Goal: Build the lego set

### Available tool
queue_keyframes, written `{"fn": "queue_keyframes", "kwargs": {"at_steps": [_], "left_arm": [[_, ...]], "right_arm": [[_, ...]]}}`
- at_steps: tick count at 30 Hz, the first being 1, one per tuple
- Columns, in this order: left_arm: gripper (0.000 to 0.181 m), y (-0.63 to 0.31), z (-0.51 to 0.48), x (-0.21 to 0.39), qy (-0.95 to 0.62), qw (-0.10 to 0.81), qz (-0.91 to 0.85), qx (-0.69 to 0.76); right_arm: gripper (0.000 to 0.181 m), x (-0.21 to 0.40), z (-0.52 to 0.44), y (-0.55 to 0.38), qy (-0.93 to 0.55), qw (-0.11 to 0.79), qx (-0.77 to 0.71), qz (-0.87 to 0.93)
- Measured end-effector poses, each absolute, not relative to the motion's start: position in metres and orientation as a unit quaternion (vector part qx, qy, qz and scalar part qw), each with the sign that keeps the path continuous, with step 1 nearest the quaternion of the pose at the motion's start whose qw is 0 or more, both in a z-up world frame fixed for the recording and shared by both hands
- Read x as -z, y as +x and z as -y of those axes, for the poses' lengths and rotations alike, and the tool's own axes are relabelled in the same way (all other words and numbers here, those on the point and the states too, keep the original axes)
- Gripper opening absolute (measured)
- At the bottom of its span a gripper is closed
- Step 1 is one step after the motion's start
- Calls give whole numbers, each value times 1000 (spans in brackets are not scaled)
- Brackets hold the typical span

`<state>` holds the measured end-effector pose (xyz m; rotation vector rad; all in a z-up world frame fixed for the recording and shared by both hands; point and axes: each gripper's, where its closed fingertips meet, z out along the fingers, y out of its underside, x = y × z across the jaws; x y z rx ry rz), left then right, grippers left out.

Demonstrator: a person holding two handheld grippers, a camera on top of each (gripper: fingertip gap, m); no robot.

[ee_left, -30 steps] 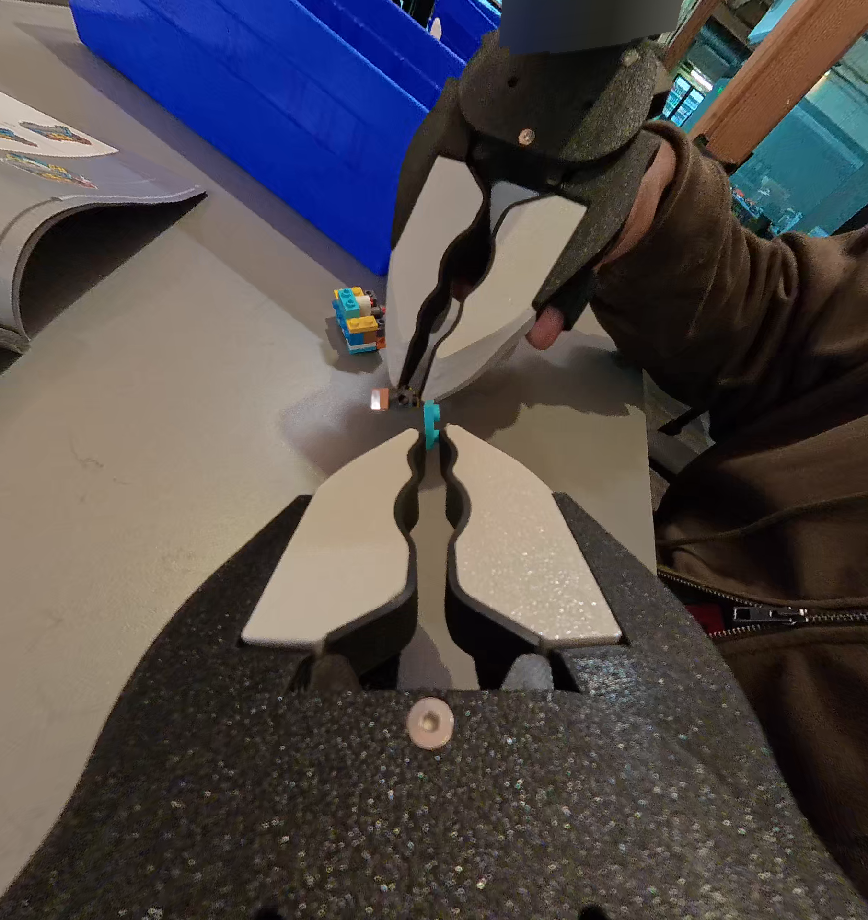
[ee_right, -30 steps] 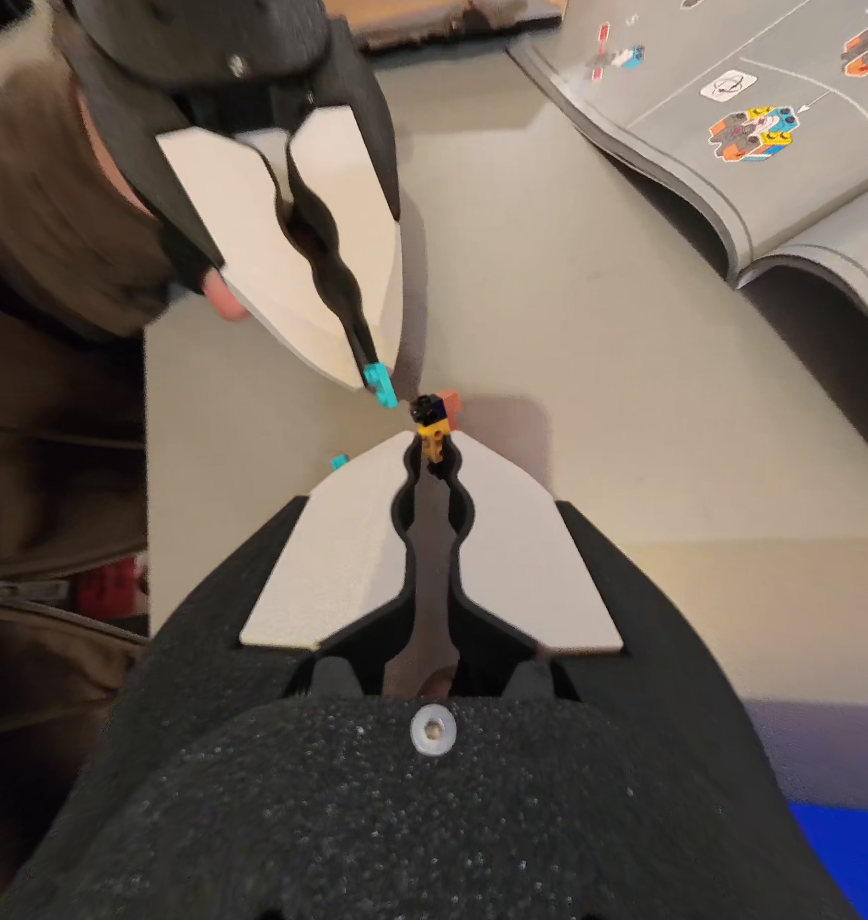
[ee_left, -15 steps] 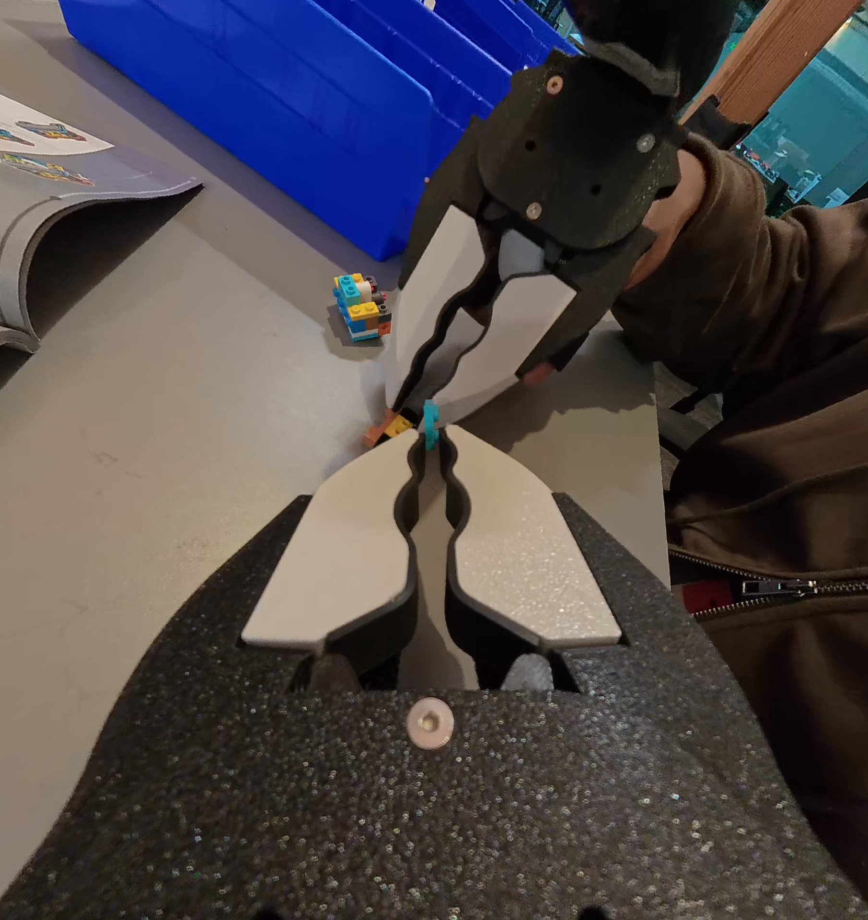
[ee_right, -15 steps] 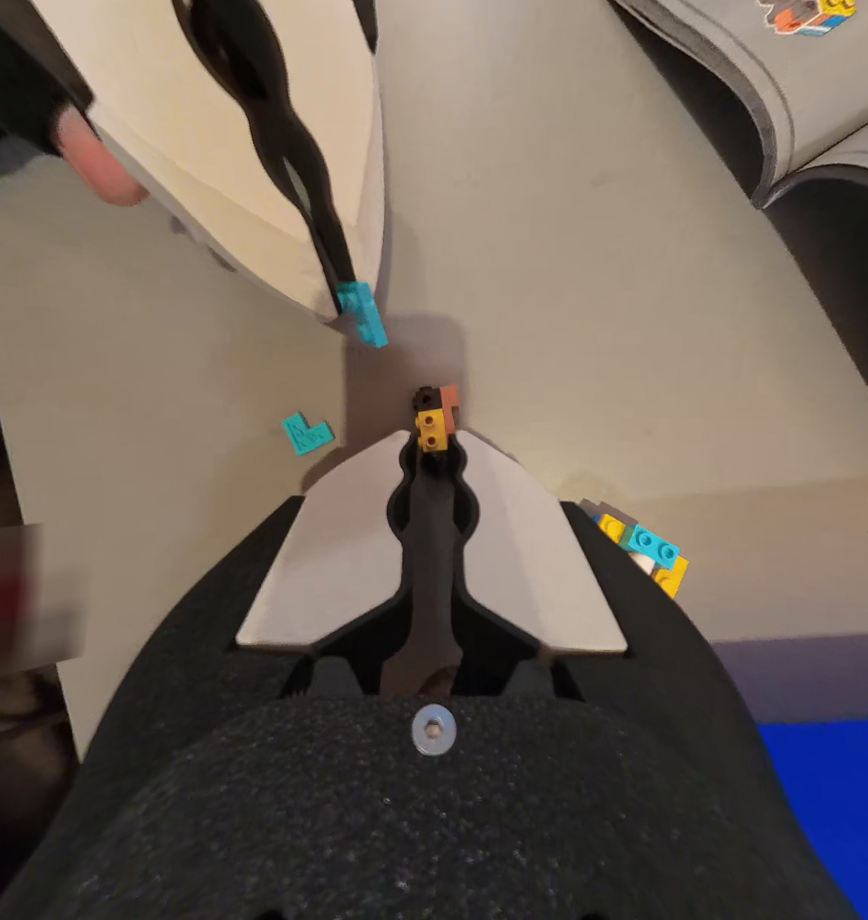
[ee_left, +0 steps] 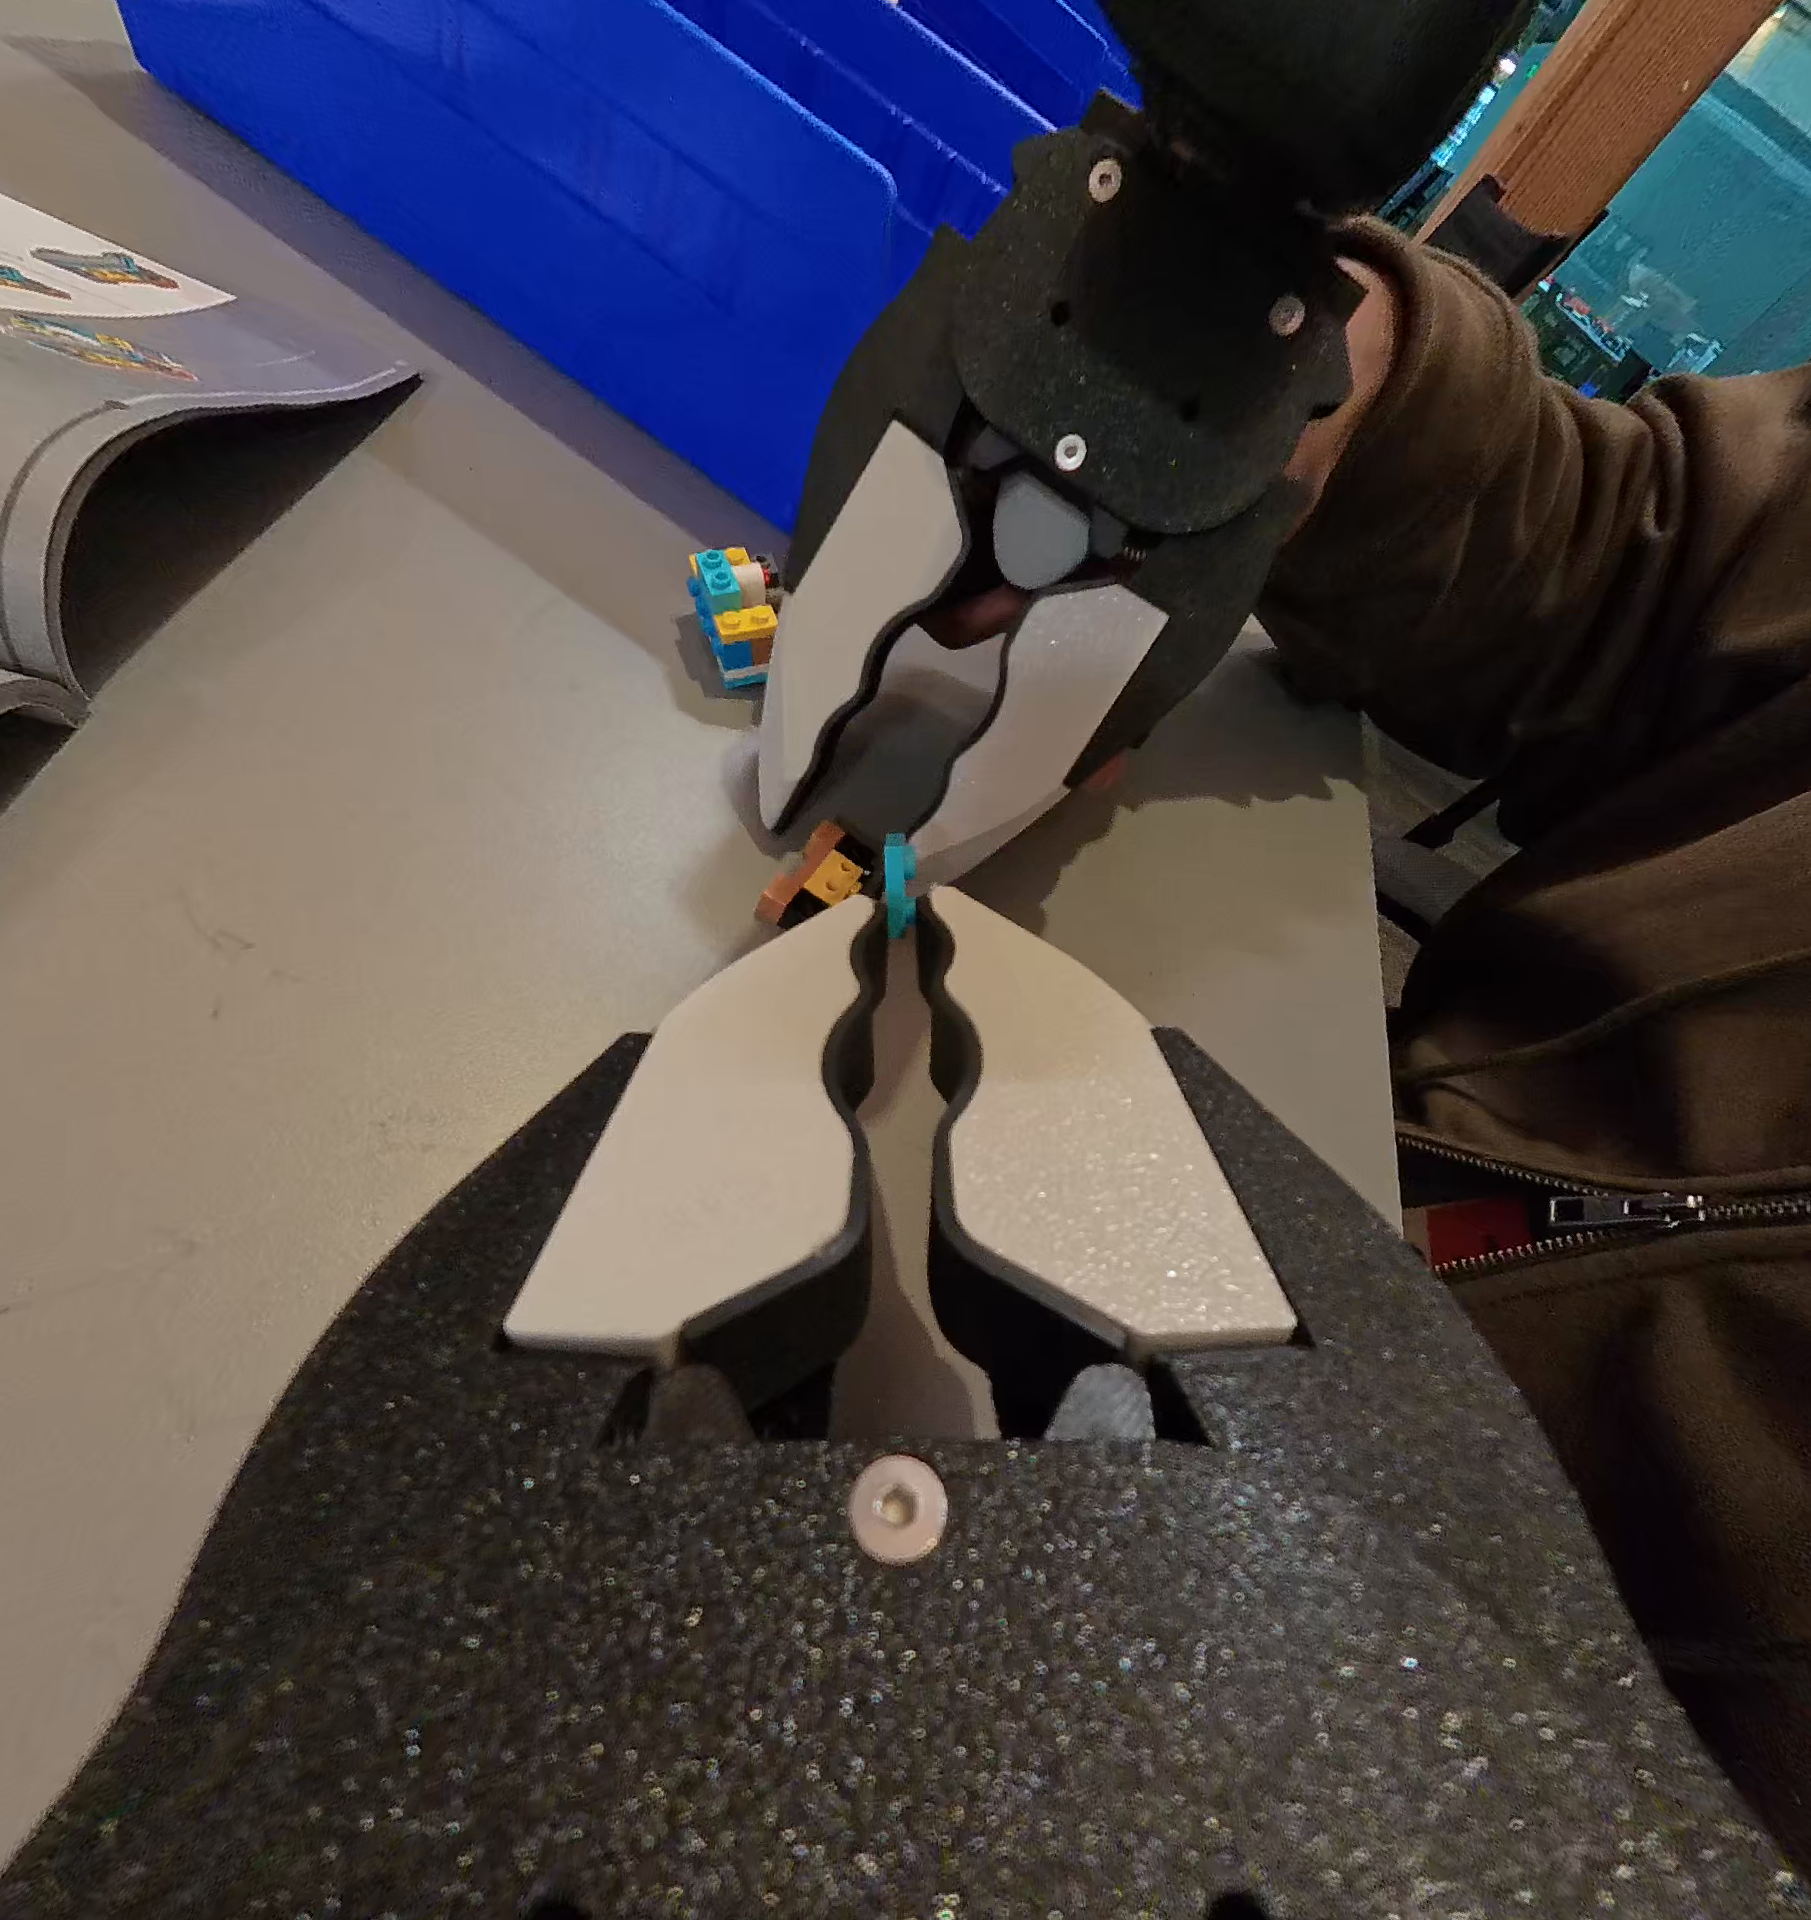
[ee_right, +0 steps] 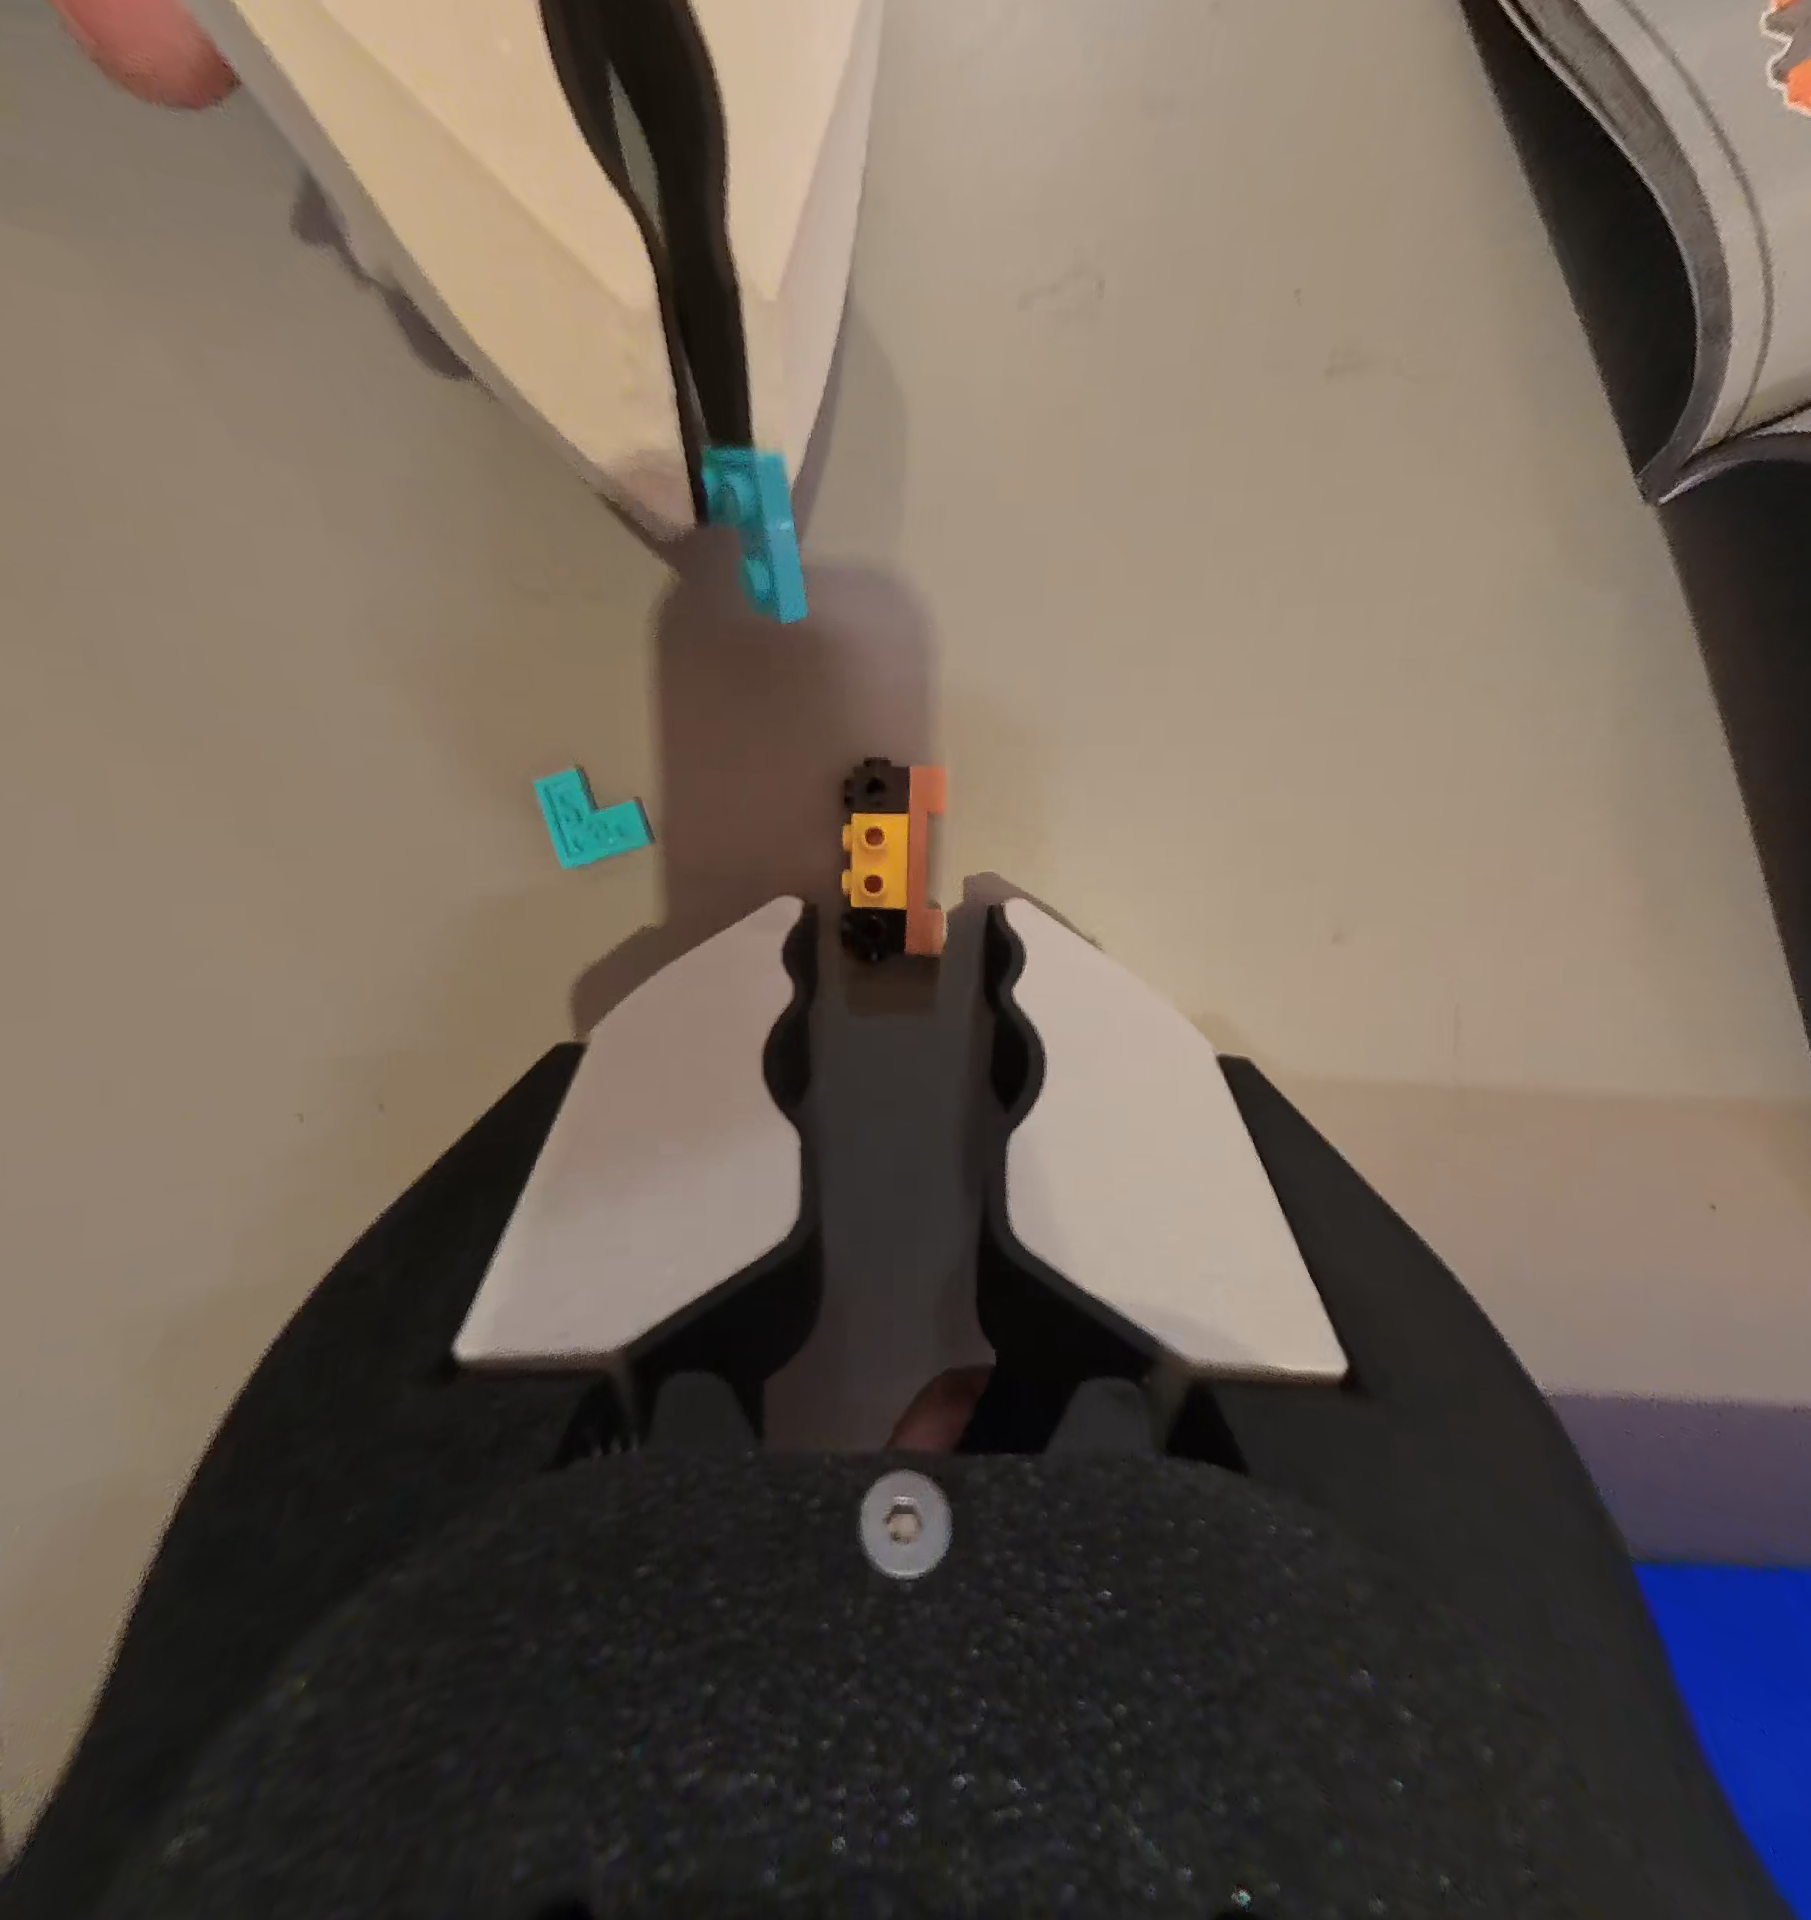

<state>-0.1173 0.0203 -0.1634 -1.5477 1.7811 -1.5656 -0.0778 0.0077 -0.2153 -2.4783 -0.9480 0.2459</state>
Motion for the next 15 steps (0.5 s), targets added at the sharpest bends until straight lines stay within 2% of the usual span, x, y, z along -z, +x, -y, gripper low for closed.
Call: {"fn": "queue_keyframes", "kwargs": {"at_steps": [3, 15], "left_arm": [[5, -117, -20, 164, -540, 150, -624, 545], [5, -117, -18, 159, -505, 130, -637, 568]], "right_arm": [[18, 215, -11, -80, -906, 243, -99, 332], [18, 177, -17, -92, -865, 355, -310, 171]]}}
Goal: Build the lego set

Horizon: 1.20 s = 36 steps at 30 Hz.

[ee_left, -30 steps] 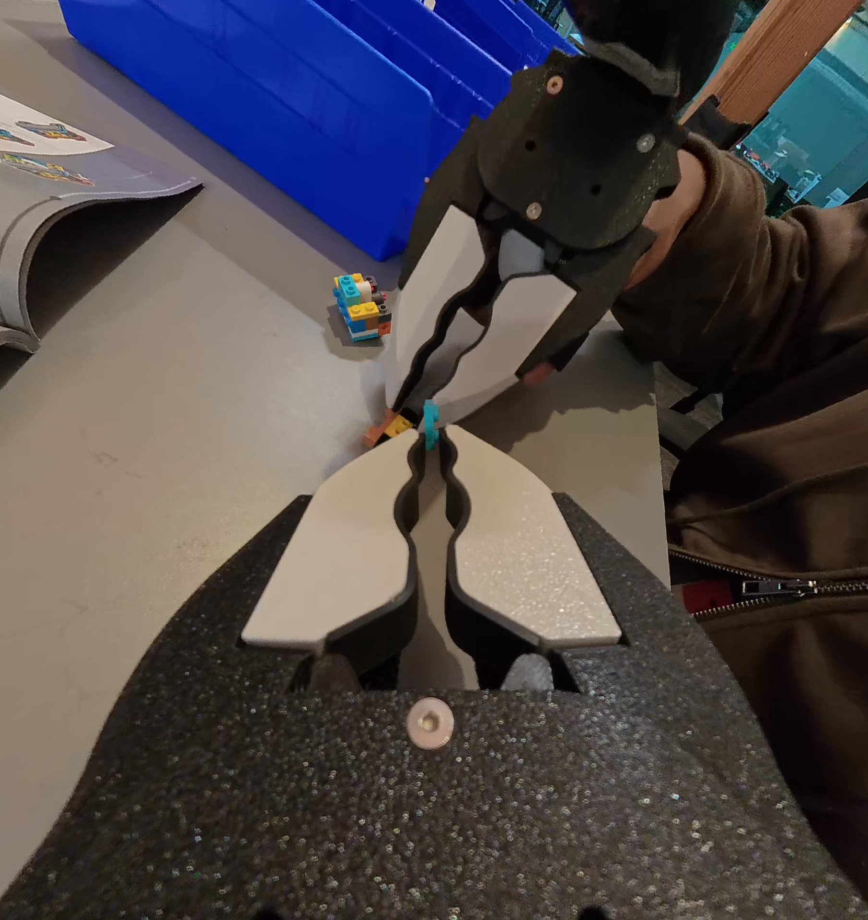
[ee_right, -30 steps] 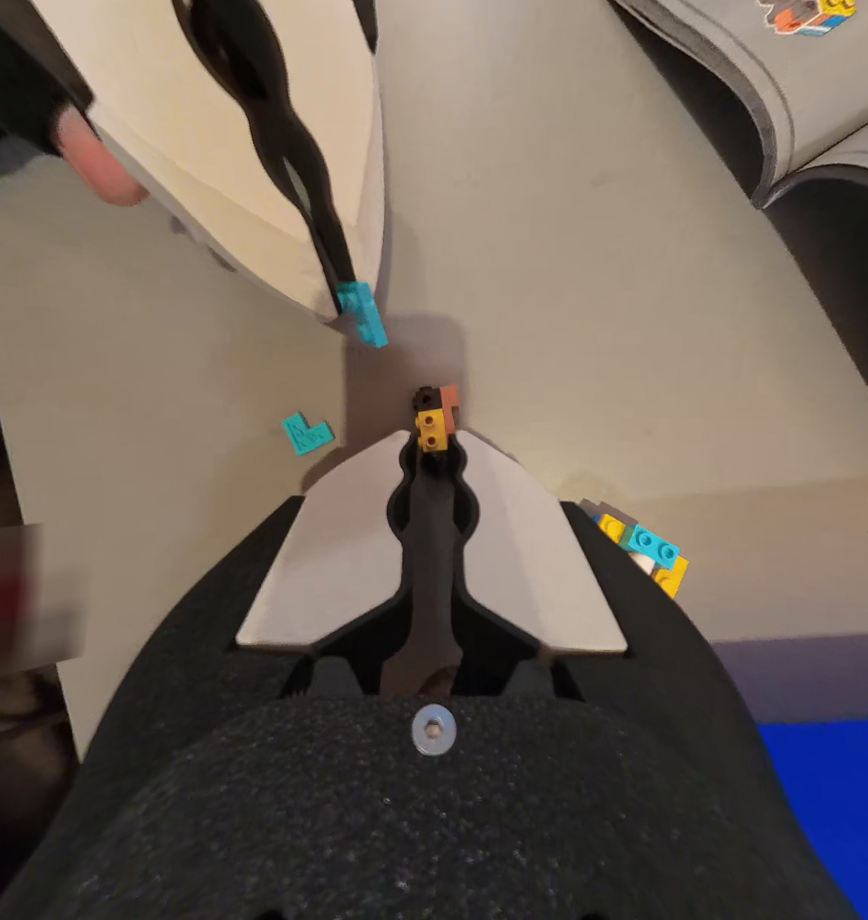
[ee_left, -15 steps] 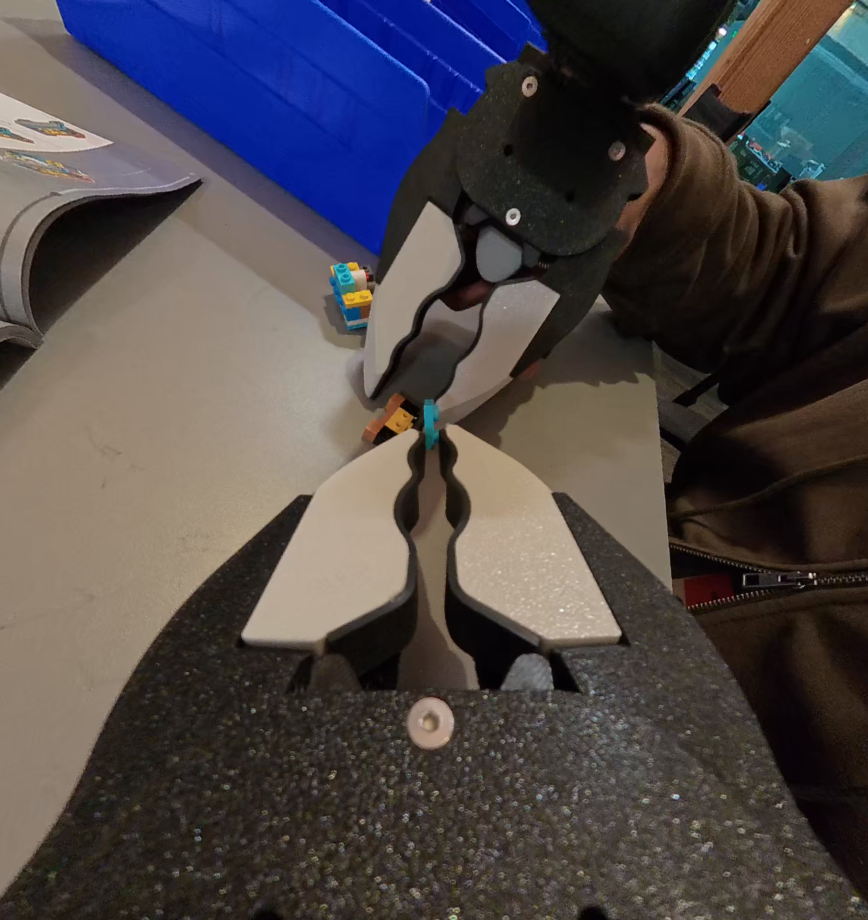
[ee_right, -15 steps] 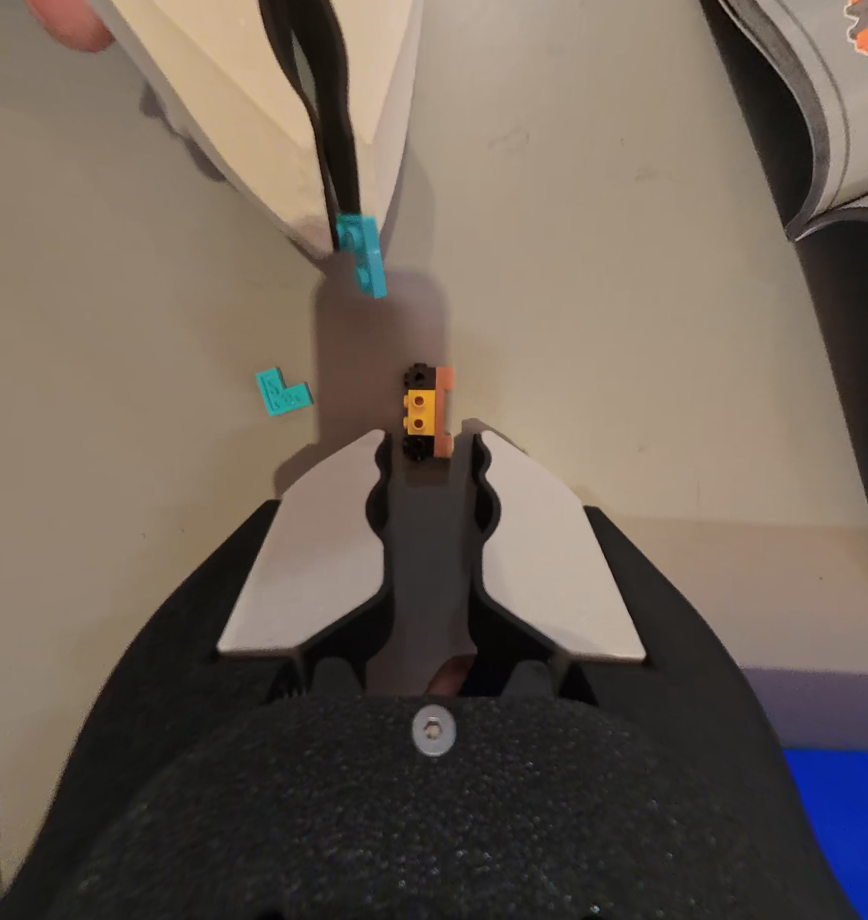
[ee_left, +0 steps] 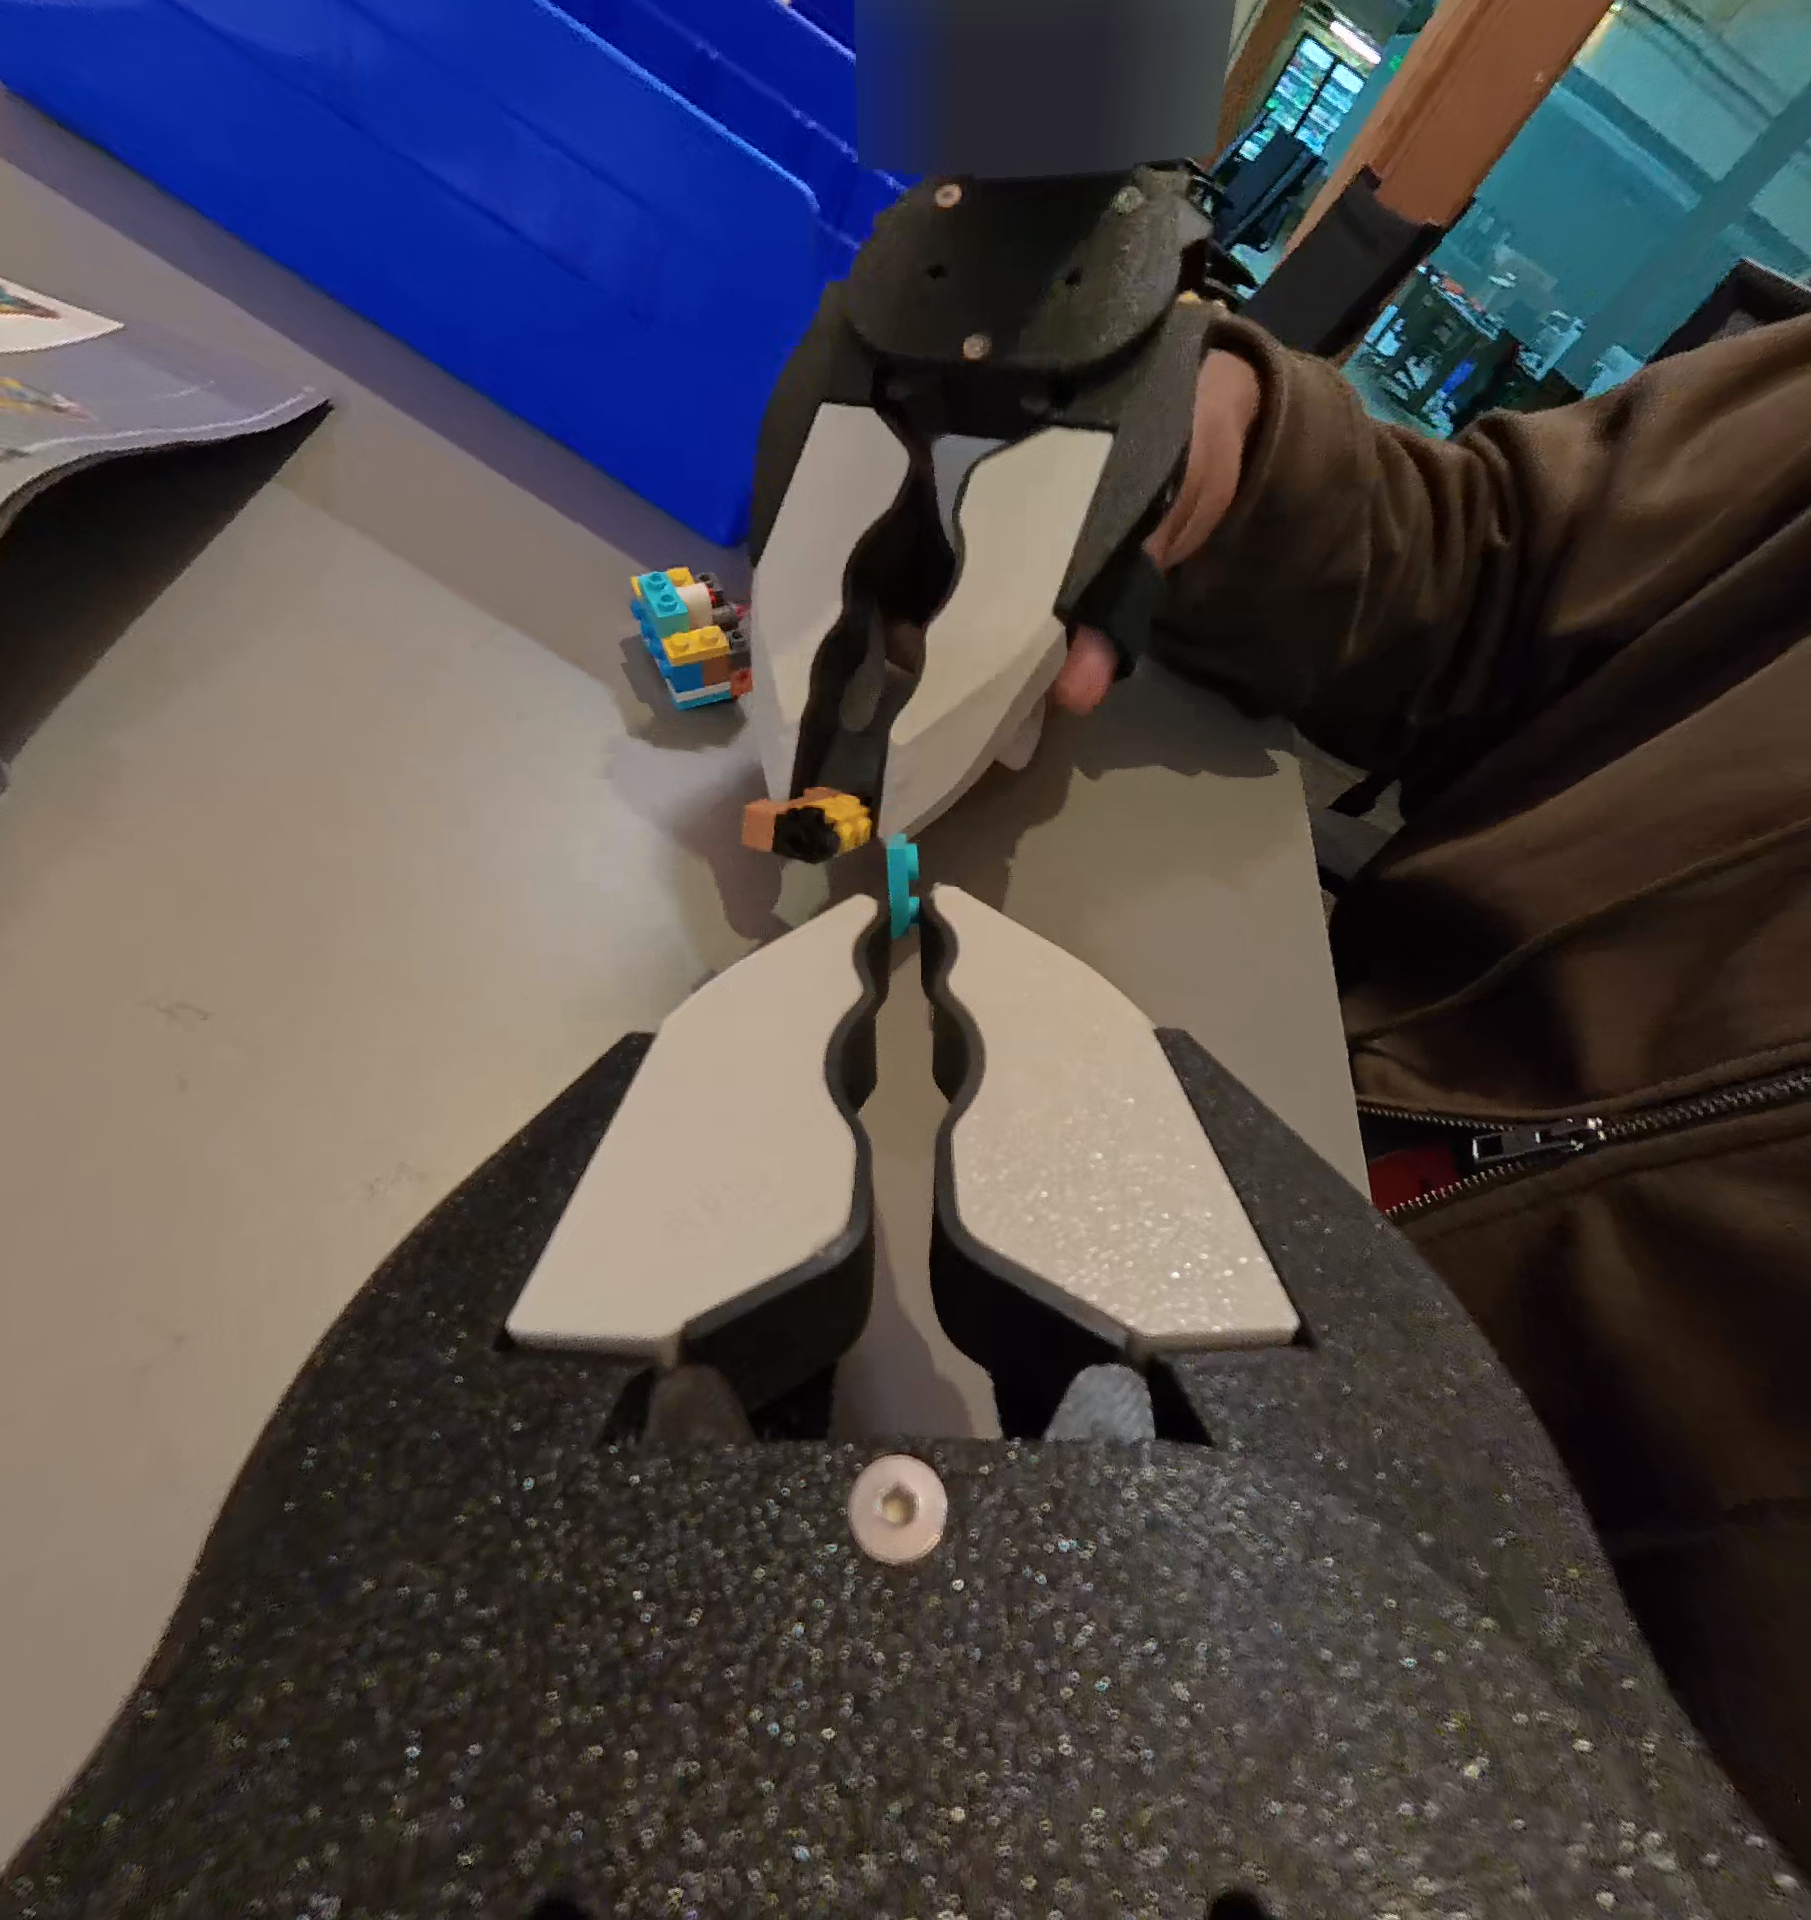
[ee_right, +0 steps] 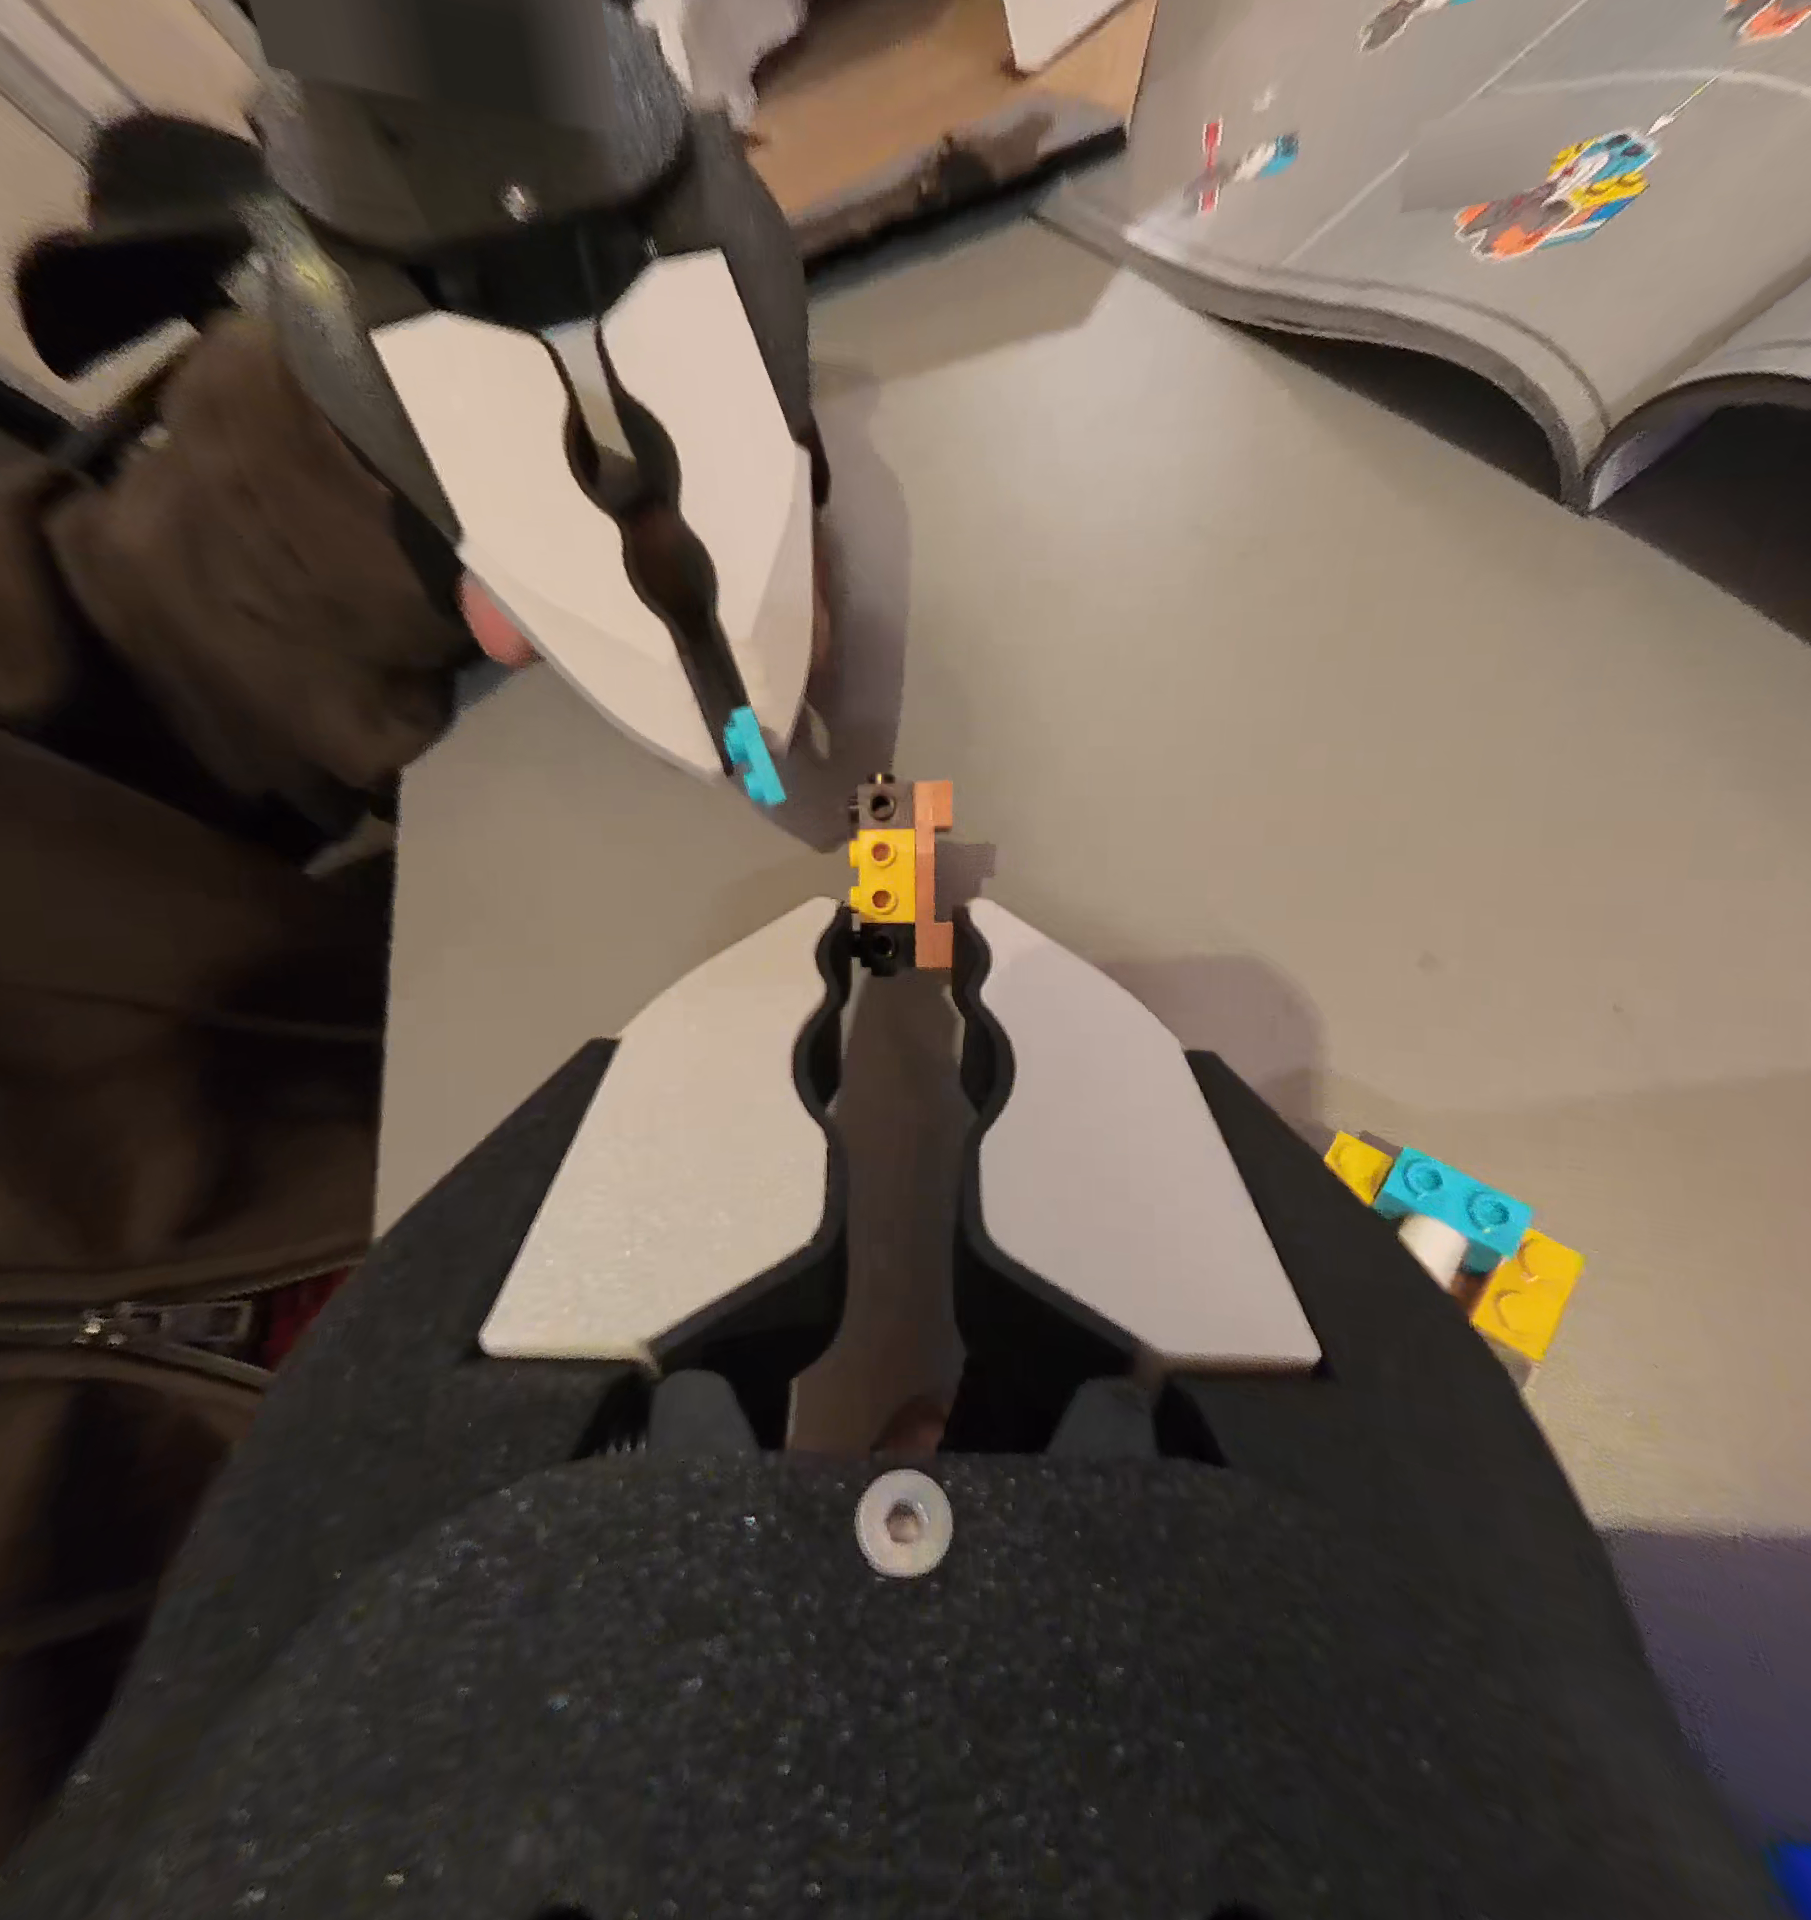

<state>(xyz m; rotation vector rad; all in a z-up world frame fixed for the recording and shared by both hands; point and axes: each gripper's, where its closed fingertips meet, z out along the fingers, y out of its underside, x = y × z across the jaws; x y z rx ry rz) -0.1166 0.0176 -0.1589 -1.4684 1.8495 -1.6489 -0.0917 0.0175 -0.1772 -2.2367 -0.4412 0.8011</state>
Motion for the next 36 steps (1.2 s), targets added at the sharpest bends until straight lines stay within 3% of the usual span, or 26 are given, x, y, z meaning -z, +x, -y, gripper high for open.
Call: {"fn": "queue_keyframes", "kwargs": {"at_steps": [18, 36], "left_arm": [[5, -111, -3, 169, -486, 111, -680, 537], [6, -104, -16, 174, -558, 97, -630, 531]], "right_arm": [[18, 173, -4, -95, -842, 365, -355, 179], [18, 175, -15, -89, -848, 400, -306, 165]]}}
